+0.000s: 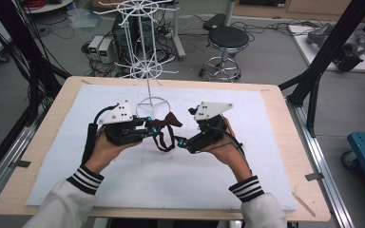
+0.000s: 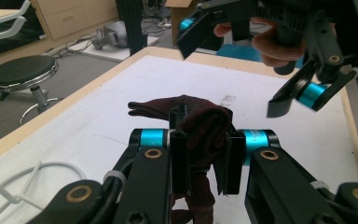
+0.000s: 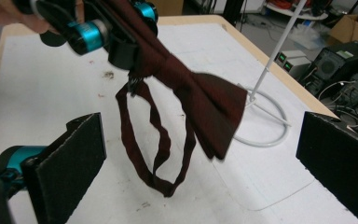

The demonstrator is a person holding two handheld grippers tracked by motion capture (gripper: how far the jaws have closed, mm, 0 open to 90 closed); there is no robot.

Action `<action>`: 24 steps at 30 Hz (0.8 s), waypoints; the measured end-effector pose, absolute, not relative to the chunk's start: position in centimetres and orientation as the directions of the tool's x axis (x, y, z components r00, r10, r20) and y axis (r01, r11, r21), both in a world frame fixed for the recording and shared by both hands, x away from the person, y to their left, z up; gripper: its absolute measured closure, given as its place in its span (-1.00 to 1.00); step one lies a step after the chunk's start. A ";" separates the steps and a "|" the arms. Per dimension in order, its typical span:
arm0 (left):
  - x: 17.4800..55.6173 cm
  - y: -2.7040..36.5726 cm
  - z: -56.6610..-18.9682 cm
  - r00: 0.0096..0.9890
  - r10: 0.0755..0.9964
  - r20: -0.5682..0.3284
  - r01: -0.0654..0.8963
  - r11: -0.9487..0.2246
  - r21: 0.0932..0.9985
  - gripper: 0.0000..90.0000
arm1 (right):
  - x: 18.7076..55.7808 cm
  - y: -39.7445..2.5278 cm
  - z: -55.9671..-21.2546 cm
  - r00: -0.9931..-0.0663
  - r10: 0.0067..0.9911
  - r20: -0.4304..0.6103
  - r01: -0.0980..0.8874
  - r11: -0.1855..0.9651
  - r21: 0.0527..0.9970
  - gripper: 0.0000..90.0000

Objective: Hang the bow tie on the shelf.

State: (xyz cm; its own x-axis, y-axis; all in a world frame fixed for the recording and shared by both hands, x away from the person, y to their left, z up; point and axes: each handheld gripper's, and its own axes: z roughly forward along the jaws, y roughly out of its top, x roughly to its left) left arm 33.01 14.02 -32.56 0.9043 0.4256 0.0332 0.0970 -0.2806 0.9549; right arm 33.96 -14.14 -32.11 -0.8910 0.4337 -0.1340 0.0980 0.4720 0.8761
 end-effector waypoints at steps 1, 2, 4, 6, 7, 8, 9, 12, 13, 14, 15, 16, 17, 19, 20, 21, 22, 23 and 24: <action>33.0 14.1 -32.5 0.904 0.427 0.034 0.097 -0.282 0.954 0.74 | 33.6 -14.8 -32.3 -0.889 0.442 -0.123 0.100 0.449 0.888 -0.99; 33.1 14.2 -32.5 0.903 0.429 0.037 0.096 -0.284 0.954 0.74 | 33.6 -14.8 -32.3 -0.889 0.442 -0.123 0.100 0.449 0.888 -0.99; 33.2 14.5 -32.3 0.901 0.432 0.035 0.097 -0.280 0.955 0.74 | 33.2 -15.9 -32.6 -0.876 0.465 -0.126 0.101 0.433 0.896 -0.99; 33.3 14.8 -32.1 0.903 0.429 0.031 0.098 -0.275 0.956 0.74 | 32.9 -16.7 -32.8 -0.868 0.482 -0.119 0.103 0.409 0.907 -0.99; 33.4 15.0 -32.0 0.904 0.427 0.031 0.097 -0.276 0.956 0.74 | 32.7 -17.1 -32.9 -0.859 0.496 -0.127 0.100 0.405 0.909 -0.99; 33.4 15.1 -31.9 0.904 0.426 0.029 0.096 -0.271 0.958 0.74 | 32.5 -17.4 -33.0 -0.856 0.501 -0.129 0.096 0.398 0.912 -0.99; 33.5 15.2 -31.7 0.906 0.423 0.031 0.094 -0.272 0.958 0.74 | 32.3 -17.8 -33.2 -0.851 0.509 -0.129 0.094 0.390 0.916 -0.99; 33.9 15.6 -31.4 0.905 0.425 0.022 0.099 -0.260 0.961 0.74 | 31.6 -19.0 -33.8 -0.834 0.536 -0.129 0.088 0.361 0.928 -0.99; 33.9 15.6 -31.2 0.905 0.426 0.020 0.103 -0.262 0.960 0.74 | 31.6 -19.0 -33.8 -0.834 0.536 -0.129 0.088 0.361 0.928 -0.99; 34.0 15.6 -31.1 0.905 0.426 0.019 0.104 -0.264 0.959 0.74 | 31.2 -19.8 -34.3 -0.820 0.560 -0.119 0.088 0.329 0.940 -0.99; 34.1 15.6 -30.9 0.906 0.423 0.017 0.106 -0.266 0.958 0.74 | 31.2 -19.8 -34.3 -0.820 0.560 -0.119 0.088 0.329 0.940 -0.99; 34.1 15.6 -30.7 0.907 0.422 0.018 0.105 -0.267 0.958 0.74 | 30.9 -20.3 -34.5 -0.809 0.577 -0.114 0.093 0.316 0.944 -0.99; 34.2 15.6 -30.5 0.910 0.414 0.020 0.102 -0.270 0.958 0.74 | 30.7 -20.7 -34.6 -0.805 0.584 -0.105 0.081 0.284 0.955 -0.99; 34.5 15.7 -30.1 0.917 0.398 0.017 0.096 -0.263 0.960 0.74 | 30.5 -21.0 -34.7 -0.800 0.592 -0.091 0.090 0.269 0.959 -0.99; 34.8 15.7 -29.9 0.917 0.399 0.012 0.104 -0.268 0.958 0.74 | 30.2 -21.6 -35.1 -0.787 0.609 -0.098 0.083 0.262 0.962 -0.99; 34.9 15.8 -29.8 0.917 0.399 0.011 0.107 -0.271 0.957 0.74 | 30.1 -21.8 -35.2 -0.784 0.614 -0.092 0.086 0.254 0.963 -0.99; 35.1 15.9 -29.6 0.916 0.401 0.014 0.106 -0.275 0.955 0.74 | 29.9 -22.0 -35.3 -0.781 0.619 -0.087 0.090 0.248 0.965 -0.99; 35.2 15.9 -29.4 0.915 0.402 0.013 0.106 -0.273 0.956 0.74 | 29.8 -22.3 -35.5 -0.776 0.624 -0.087 0.084 0.239 0.967 -0.99; 35.5 16.1 -29.0 0.916 0.400 0.017 0.101 -0.273 0.957 0.74 | 29.7 -22.6 -35.7 -0.770 0.633 -0.082 0.083 0.227 0.970 -0.99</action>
